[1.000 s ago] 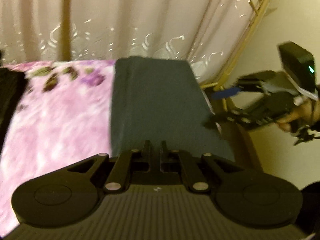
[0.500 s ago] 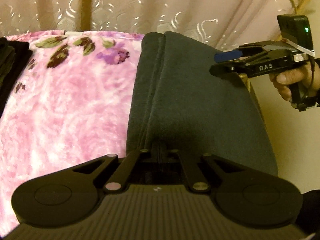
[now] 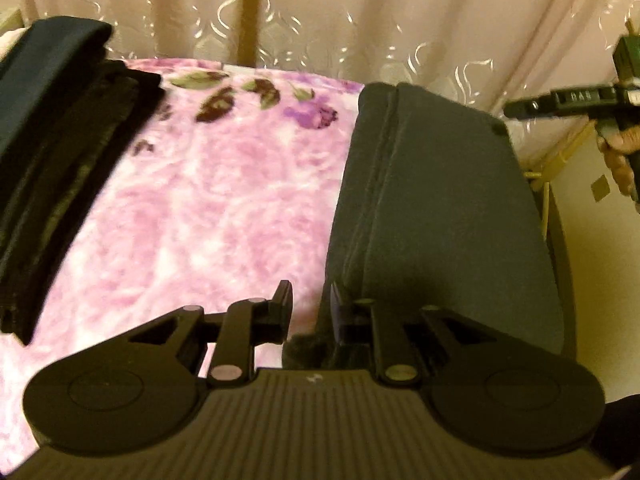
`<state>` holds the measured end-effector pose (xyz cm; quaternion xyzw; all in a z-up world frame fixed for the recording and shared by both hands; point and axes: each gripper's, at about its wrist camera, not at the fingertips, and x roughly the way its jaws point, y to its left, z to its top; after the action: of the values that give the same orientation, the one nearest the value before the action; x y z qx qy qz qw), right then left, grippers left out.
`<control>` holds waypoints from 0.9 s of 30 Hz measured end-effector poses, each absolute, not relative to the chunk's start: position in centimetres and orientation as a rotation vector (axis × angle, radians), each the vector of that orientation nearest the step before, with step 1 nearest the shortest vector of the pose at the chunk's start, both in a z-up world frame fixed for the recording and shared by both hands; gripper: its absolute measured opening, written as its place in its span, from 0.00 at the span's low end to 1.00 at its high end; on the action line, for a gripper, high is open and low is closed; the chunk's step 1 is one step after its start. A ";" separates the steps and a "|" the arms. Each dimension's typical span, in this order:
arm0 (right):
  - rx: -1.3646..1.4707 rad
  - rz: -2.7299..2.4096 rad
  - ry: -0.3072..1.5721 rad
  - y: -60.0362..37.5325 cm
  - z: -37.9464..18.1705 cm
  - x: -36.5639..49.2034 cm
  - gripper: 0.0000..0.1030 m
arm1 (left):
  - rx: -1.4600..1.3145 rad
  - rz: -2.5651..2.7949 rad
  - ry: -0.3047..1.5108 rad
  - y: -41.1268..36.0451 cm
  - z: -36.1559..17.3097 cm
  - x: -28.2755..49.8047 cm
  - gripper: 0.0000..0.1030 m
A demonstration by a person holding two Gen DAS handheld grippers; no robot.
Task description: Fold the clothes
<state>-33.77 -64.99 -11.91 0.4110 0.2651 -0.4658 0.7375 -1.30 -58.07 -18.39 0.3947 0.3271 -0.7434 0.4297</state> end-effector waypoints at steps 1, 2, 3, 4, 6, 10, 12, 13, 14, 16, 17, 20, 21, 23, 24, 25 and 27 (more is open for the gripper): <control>0.919 -1.025 0.579 -64.1 -11.7 -33.8 0.63 | 0.972 -1.861 0.819 -57.7 -17.9 -1.1 0.15; 0.936 -1.028 0.576 -63.3 -11.5 -33.7 0.63 | 0.959 -1.867 0.821 -57.3 -17.5 -0.9 0.16; 0.956 -1.032 0.571 -62.3 -11.4 -33.6 0.63 | 0.947 -1.873 0.824 -57.0 -17.1 -0.7 0.17; 0.975 -1.033 0.568 -61.3 -11.4 -33.3 0.63 | 0.945 -1.881 0.825 -56.6 -16.9 -0.7 0.18; 1.005 -1.029 0.563 -59.2 -11.2 -32.5 0.74 | 0.947 -1.893 0.826 -56.0 -16.9 -0.6 0.26; 1.068 -0.979 0.581 -54.3 -12.0 -30.2 0.80 | 0.996 -1.939 0.758 -53.7 -17.3 -0.4 0.38; 1.108 -0.978 0.595 -52.6 -13.0 -29.5 0.80 | 1.003 -1.962 0.744 -53.4 -17.2 -0.6 0.40; 1.130 -0.984 0.593 -52.1 -13.4 -29.4 0.80 | 1.007 -1.973 0.737 -53.2 -17.2 -0.7 0.40; 1.153 -0.992 0.586 -51.7 -13.7 -29.3 0.80 | 1.011 -1.984 0.730 -53.0 -17.1 -0.8 0.41; 1.163 -1.010 0.555 -51.8 -13.8 -29.6 0.80 | 1.018 -2.006 0.715 -52.7 -17.1 -1.0 0.41; 1.152 -1.015 0.539 -52.6 -13.6 -29.9 0.80 | 1.021 -2.017 0.708 -52.5 -17.1 -1.1 0.41; 1.103 -1.024 0.494 -55.5 -13.1 -31.1 0.80 | 1.032 -2.050 0.686 -52.0 -17.0 -1.3 0.43; 1.092 -1.020 0.478 -56.9 -13.1 -31.6 0.80 | 1.035 -2.061 0.679 -51.9 -16.9 -1.4 0.43; 1.095 -1.002 0.449 -60.2 -13.8 -32.8 0.80 | 1.028 -2.044 0.704 -52.8 -17.1 -2.9 0.43; 1.105 -0.994 0.444 -61.9 -14.4 -33.4 0.80 | 1.024 -2.035 0.716 -53.2 -17.2 -3.6 0.43; 1.118 -0.986 0.444 -63.4 -15.2 -34.1 0.80 | 1.021 -2.027 0.729 -53.6 -17.3 -4.3 0.43; 1.152 -0.964 0.448 -65.9 -17.0 -35.2 0.80 | 1.013 -2.009 0.754 -54.5 -17.5 -5.8 0.44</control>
<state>-35.24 -65.95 -17.04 0.5189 0.2017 -0.4340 0.7083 -5.79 -54.49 -17.53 0.3958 0.2944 -0.7850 0.3748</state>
